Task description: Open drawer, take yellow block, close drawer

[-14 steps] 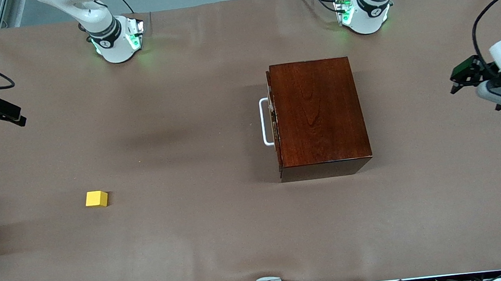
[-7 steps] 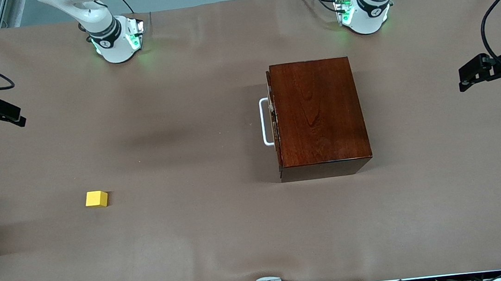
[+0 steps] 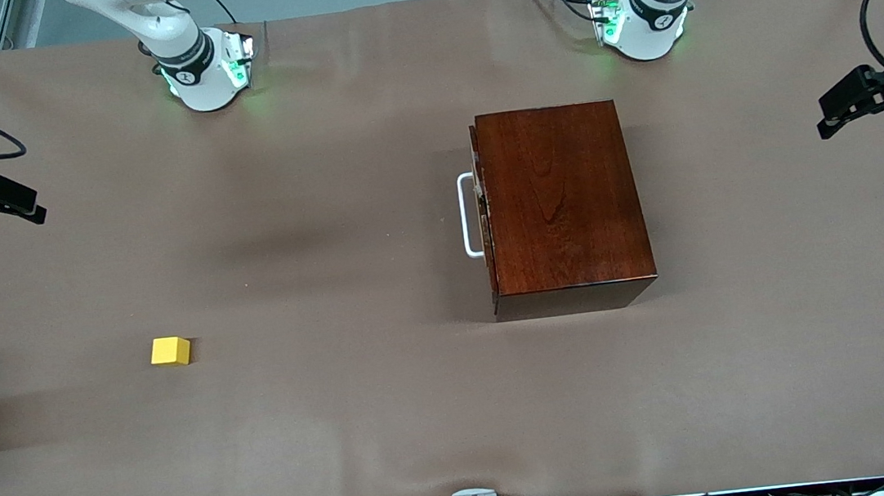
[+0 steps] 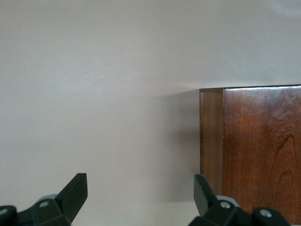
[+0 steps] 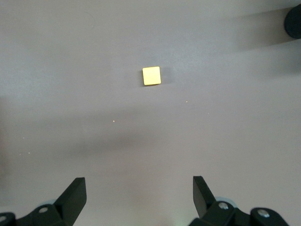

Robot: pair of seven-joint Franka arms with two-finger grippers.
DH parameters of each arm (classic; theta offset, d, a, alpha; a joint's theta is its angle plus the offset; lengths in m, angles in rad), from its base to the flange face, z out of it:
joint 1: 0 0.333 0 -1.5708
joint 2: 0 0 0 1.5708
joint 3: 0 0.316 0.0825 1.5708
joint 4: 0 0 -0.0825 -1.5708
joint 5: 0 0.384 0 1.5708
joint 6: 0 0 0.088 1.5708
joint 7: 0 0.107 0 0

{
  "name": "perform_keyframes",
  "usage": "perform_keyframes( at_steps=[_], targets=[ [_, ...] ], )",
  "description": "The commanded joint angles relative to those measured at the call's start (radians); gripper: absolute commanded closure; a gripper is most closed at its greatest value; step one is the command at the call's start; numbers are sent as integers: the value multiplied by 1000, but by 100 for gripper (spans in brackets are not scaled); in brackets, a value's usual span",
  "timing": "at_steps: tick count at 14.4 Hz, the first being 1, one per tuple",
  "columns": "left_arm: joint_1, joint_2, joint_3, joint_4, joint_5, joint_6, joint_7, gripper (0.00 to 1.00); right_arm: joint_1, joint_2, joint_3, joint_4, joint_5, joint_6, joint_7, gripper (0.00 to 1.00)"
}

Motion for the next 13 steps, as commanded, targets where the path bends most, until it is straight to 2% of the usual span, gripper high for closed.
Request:
perform_keyframes(
  at_steps=[1,13],
  targets=[
    [-18,-22,4,-28,-16,13,-17,0,-8,2,13,12,-7,-3,11,0],
    [-16,-16,-13,-28,-17,13,-26,0,-7,4,13,14,-6,-3,11,0]
  ],
)
